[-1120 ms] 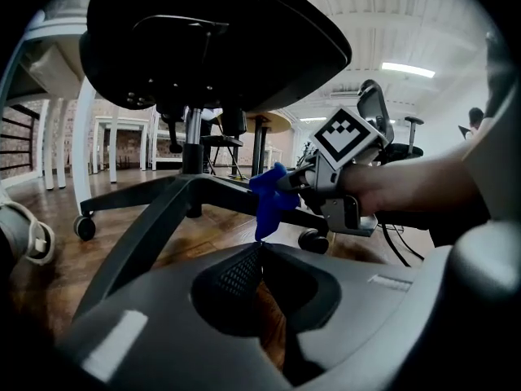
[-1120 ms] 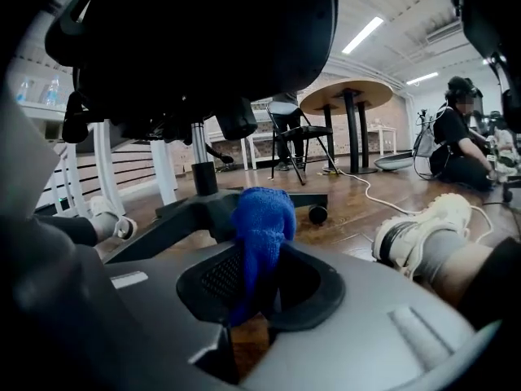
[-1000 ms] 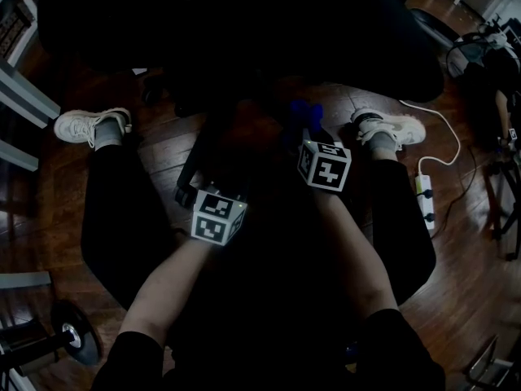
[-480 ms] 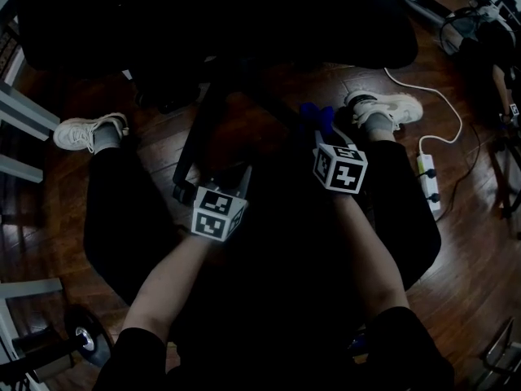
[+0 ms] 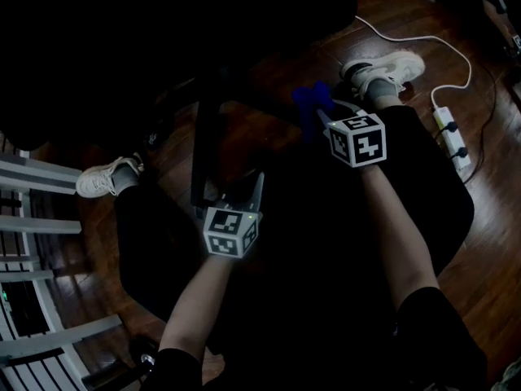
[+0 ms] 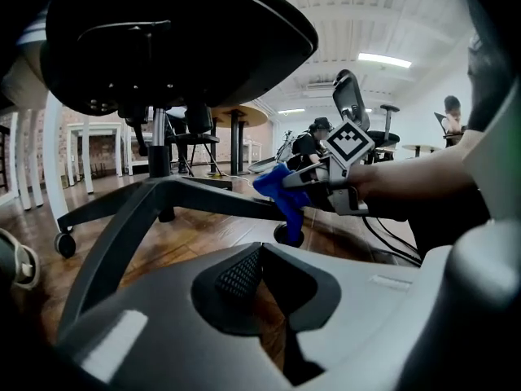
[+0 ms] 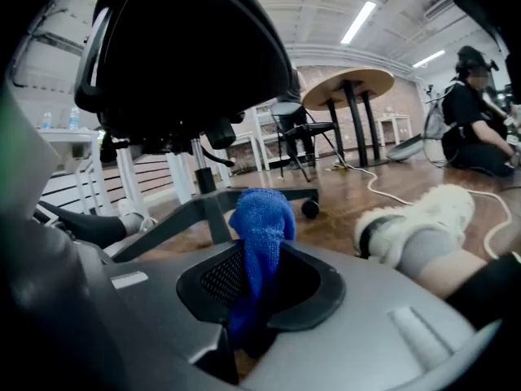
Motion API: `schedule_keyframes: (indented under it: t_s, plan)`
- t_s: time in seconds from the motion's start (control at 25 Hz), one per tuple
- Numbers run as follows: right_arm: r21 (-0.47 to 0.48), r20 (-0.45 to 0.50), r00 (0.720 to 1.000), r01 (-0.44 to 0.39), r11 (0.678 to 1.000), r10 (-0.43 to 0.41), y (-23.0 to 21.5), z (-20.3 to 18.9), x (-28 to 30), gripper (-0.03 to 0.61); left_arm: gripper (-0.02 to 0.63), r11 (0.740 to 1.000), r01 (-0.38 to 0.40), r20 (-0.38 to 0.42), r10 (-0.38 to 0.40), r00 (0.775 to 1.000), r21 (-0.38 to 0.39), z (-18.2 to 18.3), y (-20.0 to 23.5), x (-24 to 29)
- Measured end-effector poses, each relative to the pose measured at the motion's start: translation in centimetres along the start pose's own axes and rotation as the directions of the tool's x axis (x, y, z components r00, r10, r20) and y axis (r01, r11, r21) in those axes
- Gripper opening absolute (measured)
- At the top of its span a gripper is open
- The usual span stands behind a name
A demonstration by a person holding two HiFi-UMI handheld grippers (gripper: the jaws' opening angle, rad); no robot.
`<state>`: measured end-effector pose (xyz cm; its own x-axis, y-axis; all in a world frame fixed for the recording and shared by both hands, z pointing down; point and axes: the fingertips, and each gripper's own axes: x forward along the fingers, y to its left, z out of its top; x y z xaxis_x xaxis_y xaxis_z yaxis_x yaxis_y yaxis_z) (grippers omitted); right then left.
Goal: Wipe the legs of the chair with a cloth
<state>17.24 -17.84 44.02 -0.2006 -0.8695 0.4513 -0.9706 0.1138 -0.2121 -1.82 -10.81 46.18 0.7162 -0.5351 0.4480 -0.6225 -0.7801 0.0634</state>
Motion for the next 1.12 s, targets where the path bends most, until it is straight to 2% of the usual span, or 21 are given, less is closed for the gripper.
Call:
schedule_keyframes:
  t_s: [0.08, 0.16, 0.28, 0.4, 0.52, 0.6, 0.68, 0.8, 0.96, 1.12]
  plan:
    - [-0.023, 0.028, 0.991, -0.130, 0.991, 0.130, 0.9, 2.4, 1.5, 0.092, 0.005, 1.000, -0.022, -0.001, 0.022, 1.000, -0.018, 0.5, -0.1, 0.8]
    - [0.001, 0.051, 0.968, -0.247, 0.969, 0.247, 1.7, 4.0, 3.3, 0.092, 0.005, 0.998, -0.056, -0.014, 0.056, 0.998, -0.009, 1.1, 0.1, 1.8]
    - [0.017, 0.040, 0.912, -0.409, 0.912, 0.408, 2.7, 5.0, 6.2, 0.092, 0.005, 0.998, -0.065, -0.040, 0.066, 0.997, 0.022, 2.2, -0.1, 3.8]
    - [-0.029, 0.004, 0.859, -0.511, 0.859, 0.511, 3.6, 5.6, 8.5, 0.092, 0.005, 0.998, -0.060, -0.067, 0.062, 0.996, 0.034, 3.1, -0.7, 5.7]
    - [-0.026, -0.013, 0.828, -0.561, 0.828, 0.561, 4.5, 6.2, 11.0, 0.092, 0.005, 0.995, -0.098, -0.064, 0.096, 0.993, -0.025, 3.8, -0.4, 6.1]
    - [-0.001, -0.047, 0.821, -0.570, 0.821, 0.570, 5.0, 6.1, 13.0, 0.092, 0.005, 0.990, -0.131, -0.058, 0.128, 0.990, -0.058, 3.8, 0.1, 5.8]
    - [0.003, -0.117, 0.812, -0.575, 0.818, 0.571, 5.6, 5.3, 14.5, 0.092, 0.005, 0.986, -0.157, -0.067, 0.153, 0.986, -0.059, 3.2, 0.9, 5.3]
    - [-0.051, -0.215, 0.789, -0.597, 0.801, 0.575, 6.1, 3.7, 14.7, 0.091, 0.005, 0.983, -0.176, -0.086, 0.171, 0.982, -0.048, 2.1, 2.1, 4.3]
    - [-0.033, -0.248, 0.754, -0.634, 0.773, 0.608, 5.5, 2.2, 12.9, 0.091, 0.005, 0.986, -0.167, -0.114, 0.166, 0.979, 0.006, 0.6, 2.3, 4.4]
    - [-0.029, -0.280, 0.749, -0.632, 0.774, 0.601, 4.0, 0.7, 11.0, 0.091, 0.005, 0.989, -0.141, -0.077, 0.138, 0.987, -0.042, 1.6, 0.3, 6.1]
